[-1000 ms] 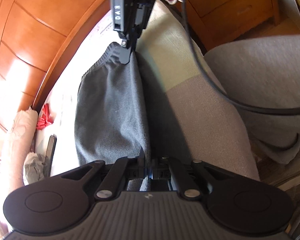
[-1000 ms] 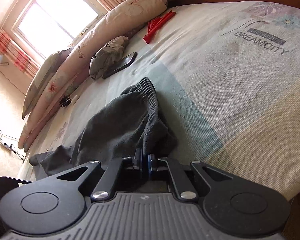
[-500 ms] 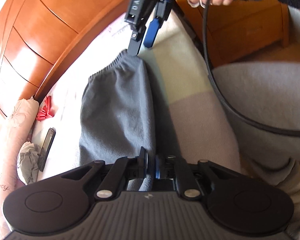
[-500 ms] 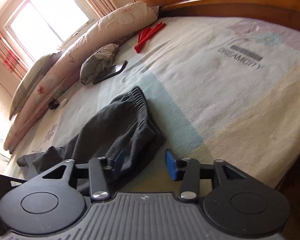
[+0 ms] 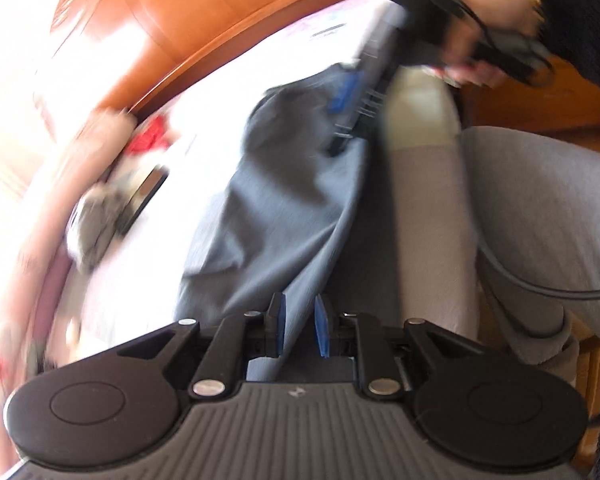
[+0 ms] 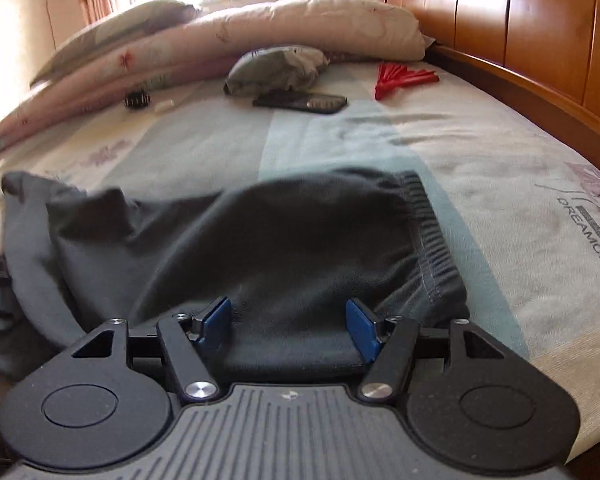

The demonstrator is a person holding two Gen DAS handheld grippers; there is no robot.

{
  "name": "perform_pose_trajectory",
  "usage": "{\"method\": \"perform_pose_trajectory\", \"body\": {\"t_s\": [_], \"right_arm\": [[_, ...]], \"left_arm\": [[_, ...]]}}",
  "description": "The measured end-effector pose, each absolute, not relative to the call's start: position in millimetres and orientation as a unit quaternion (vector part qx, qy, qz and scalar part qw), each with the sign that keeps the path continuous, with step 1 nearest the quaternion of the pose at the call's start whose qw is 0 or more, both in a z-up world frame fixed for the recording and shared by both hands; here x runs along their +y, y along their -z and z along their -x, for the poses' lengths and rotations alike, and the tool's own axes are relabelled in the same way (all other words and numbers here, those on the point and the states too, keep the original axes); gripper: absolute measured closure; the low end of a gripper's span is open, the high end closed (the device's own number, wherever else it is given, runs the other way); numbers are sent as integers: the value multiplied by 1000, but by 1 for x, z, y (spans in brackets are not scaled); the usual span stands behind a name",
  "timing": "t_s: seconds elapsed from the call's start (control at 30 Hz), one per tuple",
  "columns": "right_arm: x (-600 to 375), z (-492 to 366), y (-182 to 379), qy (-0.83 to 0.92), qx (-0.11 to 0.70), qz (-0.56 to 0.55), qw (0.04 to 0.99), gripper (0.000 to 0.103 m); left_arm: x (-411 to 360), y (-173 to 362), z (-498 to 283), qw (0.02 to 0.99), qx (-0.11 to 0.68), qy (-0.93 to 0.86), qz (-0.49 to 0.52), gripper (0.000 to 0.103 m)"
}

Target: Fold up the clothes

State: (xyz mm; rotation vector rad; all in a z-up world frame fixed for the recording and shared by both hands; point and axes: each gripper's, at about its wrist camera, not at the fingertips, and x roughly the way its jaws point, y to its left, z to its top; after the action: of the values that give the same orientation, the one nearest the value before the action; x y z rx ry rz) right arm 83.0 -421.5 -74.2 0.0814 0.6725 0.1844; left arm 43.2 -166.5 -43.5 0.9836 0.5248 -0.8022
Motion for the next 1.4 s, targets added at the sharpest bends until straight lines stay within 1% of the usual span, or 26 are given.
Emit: {"method": "perform_pose_trajectory", "body": {"t_s": [0.03, 0.07, 0.1, 0.13, 0.23, 0.33, 0.4, 0.43, 0.53, 0.6, 0.73, 0.83, 0.97, 1.07, 1.17, 1.4], "right_arm": [[-418, -82, 77, -89, 332, -31, 939, 27], [-415, -81, 80, -88, 335, -22, 938, 17], [-412, -81, 84, -87, 337, -13, 937, 13], [-409, -80, 87, -86, 340, -4, 937, 6], [-399, -77, 96, -83, 347, 23, 934, 0], [-397, -76, 99, -79, 347, 29, 934, 0], [-396, -76, 99, -76, 346, 29, 935, 0], [-396, -75, 99, -75, 345, 29, 935, 0], [-395, -75, 99, -71, 343, 28, 936, 0], [-394, -74, 100, -68, 342, 27, 937, 0], [-393, -73, 100, -62, 339, 26, 938, 0], [-392, -72, 101, -58, 337, 26, 939, 0], [-391, -71, 101, -54, 335, 25, 940, 0], [-391, -71, 101, -53, 335, 24, 940, 0], [-390, -73, 101, -51, 337, 25, 940, 0], [-390, -74, 100, -51, 340, 25, 939, 0]], "left_arm": [[-160, 45, -46, 784, 251, 362, -438, 80], [-154, 47, -50, 795, 262, 351, -420, 75], [-148, 51, -54, 805, 274, 342, -399, 74], [-143, 56, -56, 814, 285, 337, -377, 74], [-126, 73, -63, 836, 330, 319, -300, 73], [-101, 79, -63, 864, 350, 300, -205, 72], [-85, 80, -63, 873, 368, 283, -149, 61], [-77, 80, -63, 876, 375, 276, -127, 59], [-53, 77, -65, 881, 386, 263, -66, 59], [-32, 72, -72, 885, 393, 250, 1, 59], [8, 65, -96, 893, 376, 214, 127, 57], [39, 66, -115, 888, 364, 181, 214, 54], [67, 88, -130, 856, 365, 169, 324, 47], [78, 107, -136, 834, 369, 148, 382, 46], [87, 116, -142, 817, 366, 134, 426, 42], [81, 117, -168, 830, 353, 115, 418, 41]]}}
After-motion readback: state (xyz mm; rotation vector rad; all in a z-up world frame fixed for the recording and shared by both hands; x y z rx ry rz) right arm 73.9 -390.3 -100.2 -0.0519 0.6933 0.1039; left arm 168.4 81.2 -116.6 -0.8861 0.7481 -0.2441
